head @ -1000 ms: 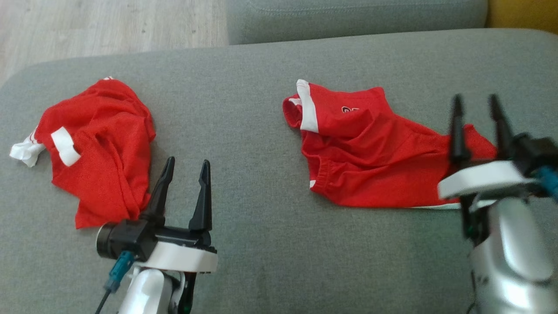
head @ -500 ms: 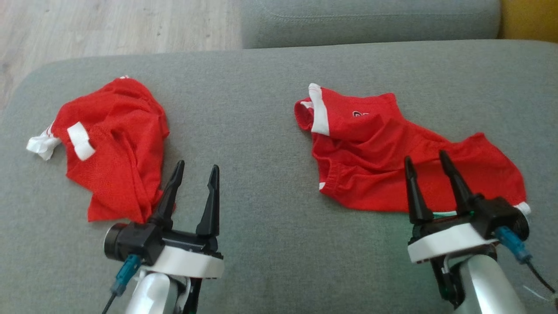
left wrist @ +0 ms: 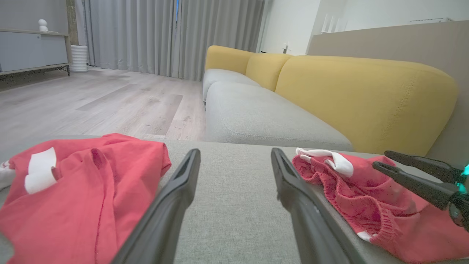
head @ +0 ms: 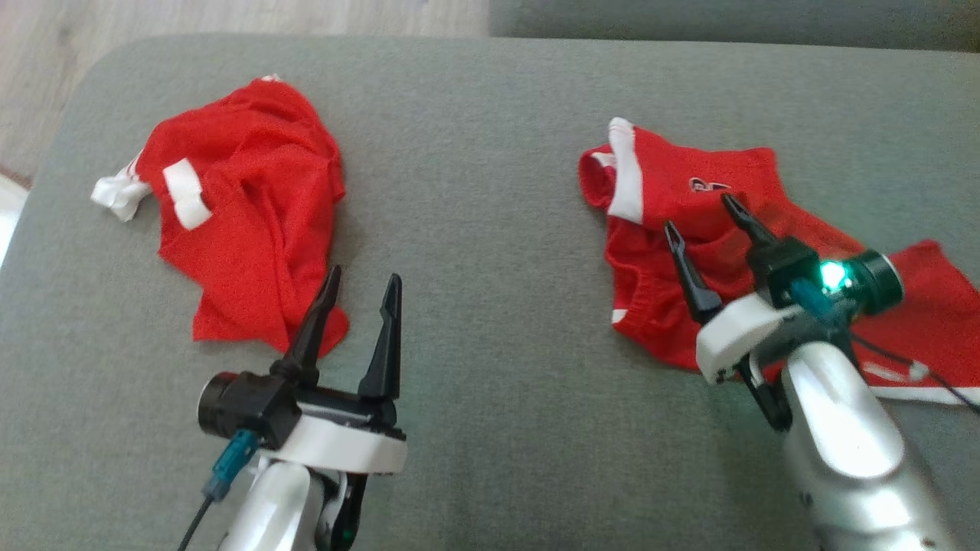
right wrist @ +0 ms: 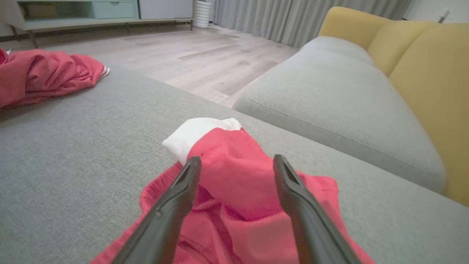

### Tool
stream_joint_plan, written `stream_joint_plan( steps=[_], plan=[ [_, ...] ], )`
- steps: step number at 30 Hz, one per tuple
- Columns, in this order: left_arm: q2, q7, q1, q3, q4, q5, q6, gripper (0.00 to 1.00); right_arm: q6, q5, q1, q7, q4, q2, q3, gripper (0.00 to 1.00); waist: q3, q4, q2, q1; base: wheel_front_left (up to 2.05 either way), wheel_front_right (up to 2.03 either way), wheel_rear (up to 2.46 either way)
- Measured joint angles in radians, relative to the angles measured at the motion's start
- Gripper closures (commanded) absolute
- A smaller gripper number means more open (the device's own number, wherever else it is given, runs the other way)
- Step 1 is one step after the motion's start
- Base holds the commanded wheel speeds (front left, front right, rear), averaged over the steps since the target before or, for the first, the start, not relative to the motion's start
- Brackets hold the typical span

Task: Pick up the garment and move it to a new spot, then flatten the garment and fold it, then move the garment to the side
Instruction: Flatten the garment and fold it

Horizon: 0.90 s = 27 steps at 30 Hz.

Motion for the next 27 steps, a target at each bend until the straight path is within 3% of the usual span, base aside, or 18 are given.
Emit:
stream_joint_plan(
  steps=[8, 9, 10, 11, 21, 27],
  plan=[
    [0.000, 0.000, -0.016, -0.026, 0.007, -0.014, 0.006, 0.00, 0.000, -0.017, -0.151, 0.085, 0.193, -0.032, 0.082, 0.00, 0.033, 0.052, 0.0000, 0.0000, 0.00, 0.00, 0.00],
    [0.000, 0.000, -0.016, -0.029, 0.007, -0.014, 0.008, 0.00, 0.000, -0.016, -0.166, 0.089, 0.217, -0.038, 0.088, 0.09, 0.036, 0.058, 0.0000, 0.0000, 0.00, 0.00, 0.00],
    [0.000, 0.000, -0.016, -0.030, 0.007, -0.014, 0.008, 0.00, 0.000, -0.015, -0.178, 0.089, 0.235, -0.040, 0.088, 0.79, 0.038, 0.064, 0.0000, 0.0000, 0.00, 0.00, 0.00],
    [0.000, 0.000, -0.017, -0.030, 0.007, -0.014, 0.008, 0.00, 0.000, -0.011, -0.188, 0.088, 0.248, -0.040, 0.080, 1.00, 0.040, 0.068, 0.0000, 0.0000, 0.00, 0.00, 0.00],
    [0.000, 0.000, -0.027, -0.026, 0.007, -0.014, 0.017, 0.00, 0.000, 0.058, -0.240, 0.048, 0.261, -0.035, -0.142, 1.00, 0.047, 0.048, 0.0000, -0.0001, 0.00, 0.00, 0.00],
    [-0.001, 0.000, -0.035, -0.032, 0.006, -0.014, 0.017, 0.00, 0.000, 0.020, -0.321, 0.072, 0.268, -0.082, -0.258, 1.00, 0.069, 0.036, 0.0000, 0.0000, 0.00, 0.00, 0.00]
  ],
)
